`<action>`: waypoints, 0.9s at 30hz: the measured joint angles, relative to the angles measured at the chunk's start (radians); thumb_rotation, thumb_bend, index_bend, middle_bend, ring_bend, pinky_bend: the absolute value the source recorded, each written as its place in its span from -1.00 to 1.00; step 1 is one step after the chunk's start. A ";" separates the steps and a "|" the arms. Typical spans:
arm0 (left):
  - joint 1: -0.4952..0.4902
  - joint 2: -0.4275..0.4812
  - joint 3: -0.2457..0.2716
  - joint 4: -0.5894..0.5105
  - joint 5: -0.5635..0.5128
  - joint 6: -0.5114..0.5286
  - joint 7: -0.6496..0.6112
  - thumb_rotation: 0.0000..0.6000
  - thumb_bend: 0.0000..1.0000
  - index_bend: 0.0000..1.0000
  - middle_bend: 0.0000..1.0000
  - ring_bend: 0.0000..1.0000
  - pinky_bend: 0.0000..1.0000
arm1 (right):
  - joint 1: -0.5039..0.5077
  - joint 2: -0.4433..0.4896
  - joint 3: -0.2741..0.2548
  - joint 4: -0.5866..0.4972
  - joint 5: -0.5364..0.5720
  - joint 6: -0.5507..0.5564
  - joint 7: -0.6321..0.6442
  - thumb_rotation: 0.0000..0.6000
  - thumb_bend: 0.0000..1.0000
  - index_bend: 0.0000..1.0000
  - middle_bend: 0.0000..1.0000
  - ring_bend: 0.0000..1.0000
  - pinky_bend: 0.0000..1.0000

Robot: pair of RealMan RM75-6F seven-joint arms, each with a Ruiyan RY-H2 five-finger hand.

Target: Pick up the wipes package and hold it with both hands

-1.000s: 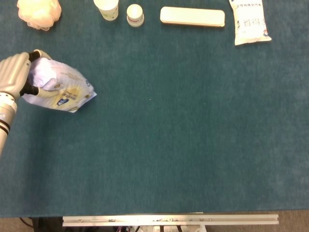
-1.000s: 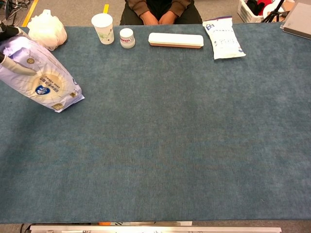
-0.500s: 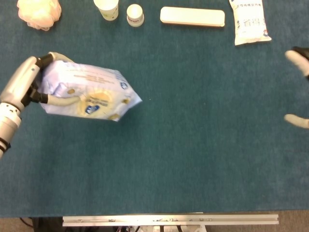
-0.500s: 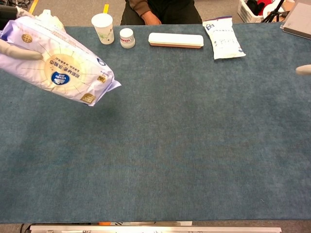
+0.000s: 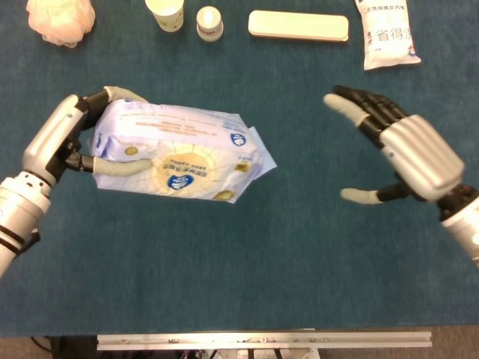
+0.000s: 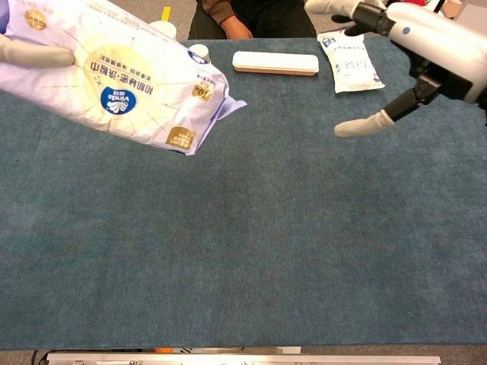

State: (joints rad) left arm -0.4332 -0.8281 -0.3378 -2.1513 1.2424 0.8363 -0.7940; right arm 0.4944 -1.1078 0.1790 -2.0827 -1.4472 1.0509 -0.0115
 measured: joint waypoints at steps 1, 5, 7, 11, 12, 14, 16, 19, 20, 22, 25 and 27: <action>-0.002 -0.003 -0.001 -0.004 -0.003 0.002 -0.002 1.00 -0.73 0.16 0.05 0.07 0.59 | 0.007 -0.016 0.003 -0.001 0.009 -0.001 -0.005 1.00 -0.84 -1.00 -1.00 -1.00 -0.77; -0.009 -0.017 -0.002 -0.017 -0.012 0.021 -0.001 1.00 -0.73 0.16 0.05 0.07 0.59 | 0.037 -0.084 0.023 -0.001 0.063 -0.005 -0.015 1.00 -0.84 -1.00 -1.00 -1.00 -0.77; -0.010 -0.028 -0.002 -0.023 -0.014 0.033 0.000 1.00 -0.73 0.16 0.05 0.07 0.59 | 0.048 -0.110 0.030 0.001 0.086 -0.006 -0.012 1.00 -0.84 -1.00 -1.00 -1.00 -0.77; -0.016 -0.047 0.004 -0.030 -0.013 0.049 0.009 1.00 -0.73 0.16 0.05 0.07 0.59 | 0.066 -0.163 0.041 0.008 0.129 -0.006 0.008 1.00 -0.84 -1.00 -1.00 -1.00 -0.77; -0.017 -0.053 0.006 -0.032 -0.012 0.053 0.010 1.00 -0.73 0.16 0.05 0.07 0.59 | 0.069 -0.174 0.043 0.010 0.134 -0.005 0.011 1.00 -0.84 -1.00 -1.00 -1.00 -0.77; -0.019 -0.060 0.008 -0.034 -0.011 0.057 0.008 1.00 -0.73 0.16 0.05 0.07 0.59 | 0.077 -0.201 0.046 0.018 0.147 -0.004 0.020 1.00 -0.84 -1.00 -1.00 -1.00 -0.77; -0.023 -0.066 0.011 -0.035 -0.009 0.059 0.009 1.00 -0.73 0.16 0.05 0.07 0.59 | 0.085 -0.220 0.048 0.023 0.156 -0.006 0.029 1.00 -0.84 -1.00 -1.00 -1.00 -0.77; -0.028 -0.074 0.014 -0.040 -0.009 0.066 0.012 1.00 -0.73 0.16 0.05 0.07 0.59 | 0.100 -0.247 0.048 0.029 0.166 -0.013 0.030 1.00 -0.84 -1.00 -1.00 -1.00 -0.77; -0.029 -0.075 0.014 -0.042 -0.010 0.066 0.012 1.00 -0.73 0.15 0.05 0.07 0.59 | 0.105 -0.253 0.048 0.031 0.168 -0.015 0.029 1.00 -0.84 -1.00 -1.00 -1.00 -0.77; -0.033 -0.076 0.015 -0.047 -0.009 0.064 0.009 1.00 -0.73 0.15 0.05 0.07 0.59 | 0.116 -0.268 0.049 0.034 0.175 -0.021 0.024 1.00 -0.84 -1.00 -1.00 -1.00 -0.77; -0.037 -0.079 0.019 -0.048 -0.003 0.059 0.003 1.00 -0.73 0.15 0.05 0.07 0.59 | 0.131 -0.284 0.051 0.037 0.188 -0.029 0.015 1.00 -0.84 -1.00 -1.00 -1.00 -0.77; -0.039 -0.080 0.021 -0.049 0.001 0.057 -0.005 1.00 -0.73 0.15 0.05 0.07 0.59 | 0.141 -0.296 0.053 0.040 0.196 -0.035 0.012 1.00 -0.84 -1.00 -1.00 -1.00 -0.77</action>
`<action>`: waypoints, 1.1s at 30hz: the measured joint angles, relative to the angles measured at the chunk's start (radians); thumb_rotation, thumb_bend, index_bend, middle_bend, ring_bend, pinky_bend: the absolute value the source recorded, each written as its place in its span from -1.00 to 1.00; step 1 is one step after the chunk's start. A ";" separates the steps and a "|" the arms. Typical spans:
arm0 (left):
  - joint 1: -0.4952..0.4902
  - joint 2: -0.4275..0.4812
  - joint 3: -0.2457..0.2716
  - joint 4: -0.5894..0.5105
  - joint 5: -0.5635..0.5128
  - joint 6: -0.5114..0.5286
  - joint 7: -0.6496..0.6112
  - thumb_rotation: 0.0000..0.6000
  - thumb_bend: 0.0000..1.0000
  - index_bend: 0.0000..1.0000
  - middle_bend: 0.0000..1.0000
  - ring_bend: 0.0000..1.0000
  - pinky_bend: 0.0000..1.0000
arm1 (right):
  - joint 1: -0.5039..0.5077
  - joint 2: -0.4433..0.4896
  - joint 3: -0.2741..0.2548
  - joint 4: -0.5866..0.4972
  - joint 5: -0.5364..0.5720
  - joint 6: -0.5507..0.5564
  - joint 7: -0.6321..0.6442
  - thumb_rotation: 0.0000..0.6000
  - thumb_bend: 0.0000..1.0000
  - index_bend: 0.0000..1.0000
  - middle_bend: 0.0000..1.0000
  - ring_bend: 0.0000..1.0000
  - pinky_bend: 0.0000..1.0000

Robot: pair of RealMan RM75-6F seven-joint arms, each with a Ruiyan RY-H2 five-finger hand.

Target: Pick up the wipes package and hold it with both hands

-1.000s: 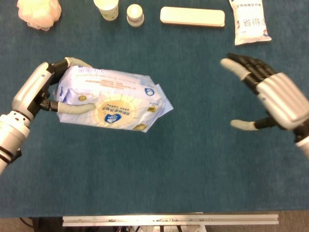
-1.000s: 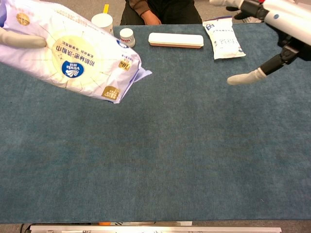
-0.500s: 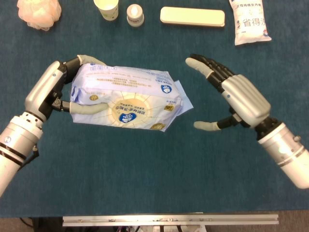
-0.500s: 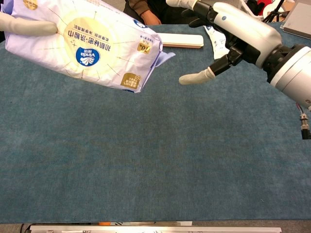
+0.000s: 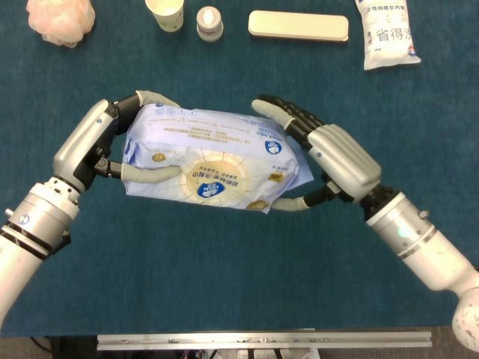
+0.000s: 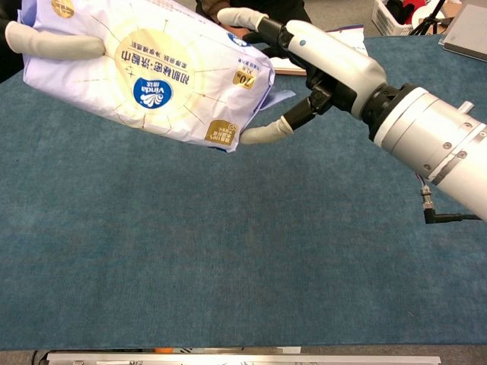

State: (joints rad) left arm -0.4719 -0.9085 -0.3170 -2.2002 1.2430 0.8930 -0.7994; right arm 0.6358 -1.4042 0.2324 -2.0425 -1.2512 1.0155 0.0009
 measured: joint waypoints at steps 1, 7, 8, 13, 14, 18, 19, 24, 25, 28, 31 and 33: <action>0.000 0.000 0.001 0.000 0.002 -0.002 -0.005 1.00 -0.73 0.15 0.05 0.07 0.59 | 0.004 -0.004 0.001 0.002 0.003 -0.003 0.001 1.00 -0.84 -1.00 -1.00 -1.00 -0.77; -0.005 0.001 0.004 -0.003 0.026 -0.013 -0.050 1.00 -0.73 0.15 0.05 0.07 0.59 | 0.027 -0.044 0.012 0.022 0.016 -0.009 0.004 1.00 -0.46 -0.92 -0.71 -0.74 -0.42; -0.006 0.001 0.005 -0.002 0.030 -0.014 -0.055 1.00 -0.73 0.14 0.05 0.07 0.59 | 0.031 -0.056 0.015 0.028 0.018 -0.005 0.000 1.00 -0.35 -0.83 -0.63 -0.64 -0.31; -0.009 0.011 0.011 0.003 0.048 -0.027 -0.083 1.00 -0.73 -0.12 -0.16 -0.19 0.39 | 0.034 -0.111 0.021 0.055 0.020 0.054 -0.048 1.00 0.23 -0.06 -0.15 0.00 0.28; -0.010 0.016 0.012 0.005 0.055 -0.034 -0.091 1.00 -0.73 -0.19 -0.24 -0.28 0.31 | 0.034 -0.125 0.021 0.061 0.021 0.070 -0.065 1.00 0.26 0.02 -0.11 0.06 0.32; -0.016 0.048 0.020 0.020 0.098 -0.074 -0.140 1.00 -0.73 -0.68 -0.81 -0.91 -0.35 | 0.033 -0.143 0.018 0.077 0.024 0.094 -0.096 1.00 0.30 0.11 -0.05 0.15 0.38; -0.018 0.054 0.022 0.025 0.108 -0.079 -0.150 1.00 -0.73 -0.73 -0.87 -0.96 -0.42 | 0.033 -0.144 0.017 0.077 0.023 0.096 -0.099 1.00 0.30 0.12 -0.04 0.16 0.39; -0.024 0.081 0.036 0.059 0.158 -0.089 -0.185 1.00 -0.73 -0.95 -1.00 -1.00 -0.74 | 0.031 -0.142 0.013 0.075 0.011 0.105 -0.105 1.00 0.32 0.16 -0.02 0.19 0.41; -0.025 0.086 0.039 0.063 0.165 -0.091 -0.187 1.00 -0.73 -0.96 -1.00 -1.00 -0.77 | 0.030 -0.140 0.012 0.075 0.009 0.105 -0.105 1.00 0.32 0.16 -0.02 0.19 0.41; -0.030 0.101 0.050 0.083 0.190 -0.095 -0.184 1.00 -0.73 -1.00 -1.00 -1.00 -0.85 | 0.027 -0.133 0.007 0.074 0.003 0.105 -0.103 1.00 0.32 0.16 -0.02 0.19 0.41; -0.034 0.116 0.063 0.110 0.204 -0.099 -0.173 1.00 -0.73 -1.00 -1.00 -1.00 -0.86 | 0.020 -0.119 0.001 0.068 -0.009 0.111 -0.098 1.00 0.32 0.16 -0.02 0.19 0.41; -0.036 0.123 0.072 0.131 0.207 -0.100 -0.161 1.00 -0.73 -1.00 -1.00 -1.00 -0.86 | 0.011 -0.105 -0.005 0.062 -0.020 0.117 -0.093 1.00 0.32 0.16 -0.02 0.19 0.41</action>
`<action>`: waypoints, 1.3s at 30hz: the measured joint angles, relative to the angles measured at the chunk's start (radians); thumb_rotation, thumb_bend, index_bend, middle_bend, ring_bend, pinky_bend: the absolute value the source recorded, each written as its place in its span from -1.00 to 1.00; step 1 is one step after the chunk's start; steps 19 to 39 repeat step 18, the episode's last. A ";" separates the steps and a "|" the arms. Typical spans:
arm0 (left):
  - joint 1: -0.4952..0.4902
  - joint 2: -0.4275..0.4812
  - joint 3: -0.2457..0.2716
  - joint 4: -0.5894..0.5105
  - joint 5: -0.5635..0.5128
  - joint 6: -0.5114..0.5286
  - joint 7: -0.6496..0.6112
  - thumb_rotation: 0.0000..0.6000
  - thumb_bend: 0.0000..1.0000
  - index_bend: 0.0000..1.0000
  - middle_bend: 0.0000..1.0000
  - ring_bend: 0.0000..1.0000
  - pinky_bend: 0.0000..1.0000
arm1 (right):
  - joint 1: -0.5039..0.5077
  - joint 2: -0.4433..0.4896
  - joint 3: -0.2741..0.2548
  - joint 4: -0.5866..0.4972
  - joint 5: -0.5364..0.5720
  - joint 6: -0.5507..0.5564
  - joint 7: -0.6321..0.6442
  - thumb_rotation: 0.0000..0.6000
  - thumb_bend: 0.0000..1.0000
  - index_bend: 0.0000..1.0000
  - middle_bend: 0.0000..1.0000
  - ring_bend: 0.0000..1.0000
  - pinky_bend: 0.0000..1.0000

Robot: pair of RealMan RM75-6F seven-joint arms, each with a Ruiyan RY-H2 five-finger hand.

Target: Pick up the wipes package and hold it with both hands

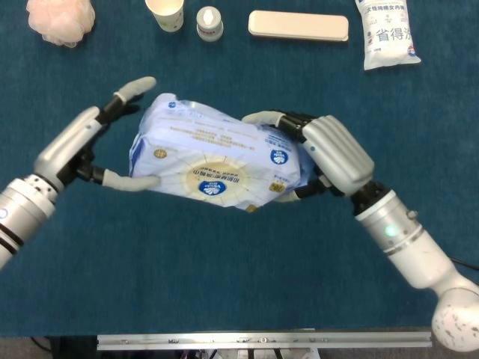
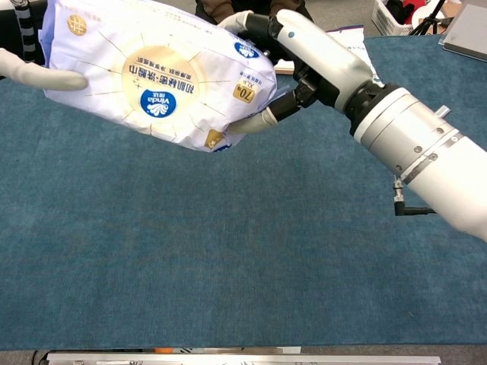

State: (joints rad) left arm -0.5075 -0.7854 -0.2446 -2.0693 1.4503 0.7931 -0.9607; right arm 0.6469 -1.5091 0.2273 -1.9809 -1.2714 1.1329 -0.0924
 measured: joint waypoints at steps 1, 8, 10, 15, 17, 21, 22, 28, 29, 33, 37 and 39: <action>0.000 0.002 0.004 0.010 0.000 0.000 0.006 1.00 -0.73 -1.00 -1.00 -1.00 -0.86 | -0.004 0.007 -0.003 -0.003 -0.005 0.003 0.002 1.00 0.32 0.16 -0.02 0.19 0.41; -0.001 0.011 0.031 0.079 -0.031 0.002 0.060 1.00 -0.73 -1.00 -1.00 -1.00 -0.86 | -0.042 0.066 -0.036 -0.023 -0.056 0.025 0.031 1.00 0.31 0.16 -0.02 0.19 0.41; -0.001 0.013 0.036 0.094 -0.037 0.002 0.086 1.00 -0.73 -1.00 -1.00 -1.00 -0.86 | -0.050 0.078 -0.043 -0.026 -0.070 0.030 0.041 1.00 0.31 0.16 -0.02 0.19 0.41; 0.002 0.012 0.048 0.115 -0.054 0.025 0.207 1.00 -0.73 -1.00 -1.00 -1.00 -0.86 | -0.070 0.105 -0.057 -0.035 -0.103 0.045 0.064 1.00 0.31 0.16 -0.02 0.19 0.41; 0.004 0.009 0.053 0.117 -0.066 0.037 0.271 1.00 -0.73 -1.00 -1.00 -1.00 -0.86 | -0.076 0.115 -0.061 -0.040 -0.116 0.049 0.073 1.00 0.31 0.16 -0.02 0.19 0.41; 0.006 0.006 0.056 0.116 -0.078 0.046 0.315 1.00 -0.73 -1.00 -1.00 -1.00 -0.86 | -0.079 0.120 -0.063 -0.043 -0.121 0.051 0.076 1.00 0.32 0.16 -0.02 0.19 0.41; 0.006 0.006 0.056 0.116 -0.078 0.046 0.315 1.00 -0.73 -1.00 -1.00 -1.00 -0.86 | -0.079 0.120 -0.063 -0.043 -0.121 0.051 0.076 1.00 0.32 0.16 -0.02 0.19 0.41; 0.006 0.006 0.056 0.116 -0.078 0.046 0.315 1.00 -0.73 -1.00 -1.00 -1.00 -0.86 | -0.079 0.120 -0.063 -0.043 -0.121 0.051 0.076 1.00 0.32 0.16 -0.02 0.19 0.41; 0.006 0.006 0.056 0.116 -0.078 0.046 0.315 1.00 -0.73 -1.00 -1.00 -1.00 -0.86 | -0.079 0.120 -0.063 -0.043 -0.121 0.051 0.076 1.00 0.32 0.16 -0.02 0.19 0.41; 0.006 0.006 0.056 0.116 -0.078 0.046 0.315 1.00 -0.73 -1.00 -1.00 -1.00 -0.86 | -0.079 0.120 -0.063 -0.043 -0.121 0.051 0.076 1.00 0.32 0.16 -0.02 0.19 0.41; 0.006 0.006 0.056 0.116 -0.078 0.046 0.315 1.00 -0.73 -1.00 -1.00 -1.00 -0.86 | -0.079 0.120 -0.063 -0.043 -0.121 0.051 0.076 1.00 0.32 0.16 -0.02 0.19 0.41; 0.006 0.006 0.056 0.116 -0.078 0.046 0.315 1.00 -0.73 -1.00 -1.00 -1.00 -0.86 | -0.079 0.120 -0.063 -0.043 -0.121 0.051 0.076 1.00 0.32 0.16 -0.02 0.19 0.41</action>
